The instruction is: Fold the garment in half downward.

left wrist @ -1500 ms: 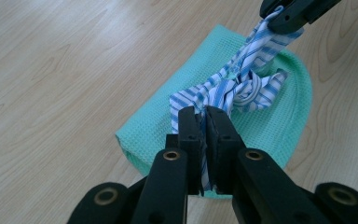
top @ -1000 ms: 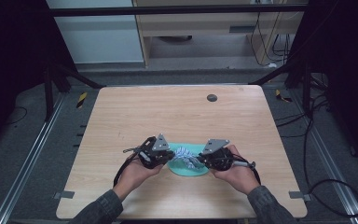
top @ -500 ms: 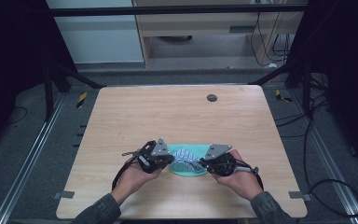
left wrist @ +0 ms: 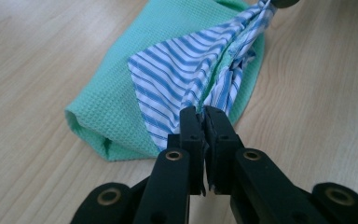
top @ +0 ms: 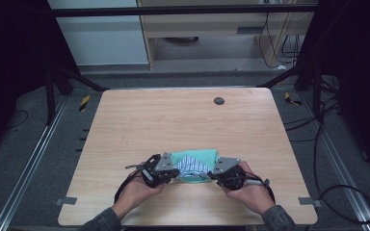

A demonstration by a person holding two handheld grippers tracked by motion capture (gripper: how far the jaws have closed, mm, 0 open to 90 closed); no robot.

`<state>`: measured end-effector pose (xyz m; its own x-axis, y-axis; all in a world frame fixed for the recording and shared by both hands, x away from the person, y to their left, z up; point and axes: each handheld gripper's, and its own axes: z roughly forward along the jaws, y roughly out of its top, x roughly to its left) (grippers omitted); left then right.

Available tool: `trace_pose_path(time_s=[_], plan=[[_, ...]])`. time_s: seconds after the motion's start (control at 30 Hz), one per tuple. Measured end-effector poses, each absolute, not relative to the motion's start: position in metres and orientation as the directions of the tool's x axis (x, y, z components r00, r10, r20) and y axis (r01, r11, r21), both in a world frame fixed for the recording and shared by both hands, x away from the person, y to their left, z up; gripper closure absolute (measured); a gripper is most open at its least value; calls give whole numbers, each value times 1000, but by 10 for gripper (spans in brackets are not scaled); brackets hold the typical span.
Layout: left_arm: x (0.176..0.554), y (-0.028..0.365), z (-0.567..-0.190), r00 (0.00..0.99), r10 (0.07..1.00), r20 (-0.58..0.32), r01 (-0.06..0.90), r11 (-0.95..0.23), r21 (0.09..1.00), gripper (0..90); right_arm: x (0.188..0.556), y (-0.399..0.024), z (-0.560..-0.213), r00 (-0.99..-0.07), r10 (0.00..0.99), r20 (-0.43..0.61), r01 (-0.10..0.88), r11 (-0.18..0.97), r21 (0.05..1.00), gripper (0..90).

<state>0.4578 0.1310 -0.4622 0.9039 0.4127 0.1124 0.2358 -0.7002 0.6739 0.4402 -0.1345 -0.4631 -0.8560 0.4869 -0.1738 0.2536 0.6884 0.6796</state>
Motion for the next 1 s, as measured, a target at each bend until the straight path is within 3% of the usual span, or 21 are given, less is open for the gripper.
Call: trace_pose_path(time_s=[1.0], plan=[[437, 134, -485, 914, 386, 127, 220, -731, 646, 873, 419, -127, -482, -902, 394, -175, 218, 767, 604, 900]])
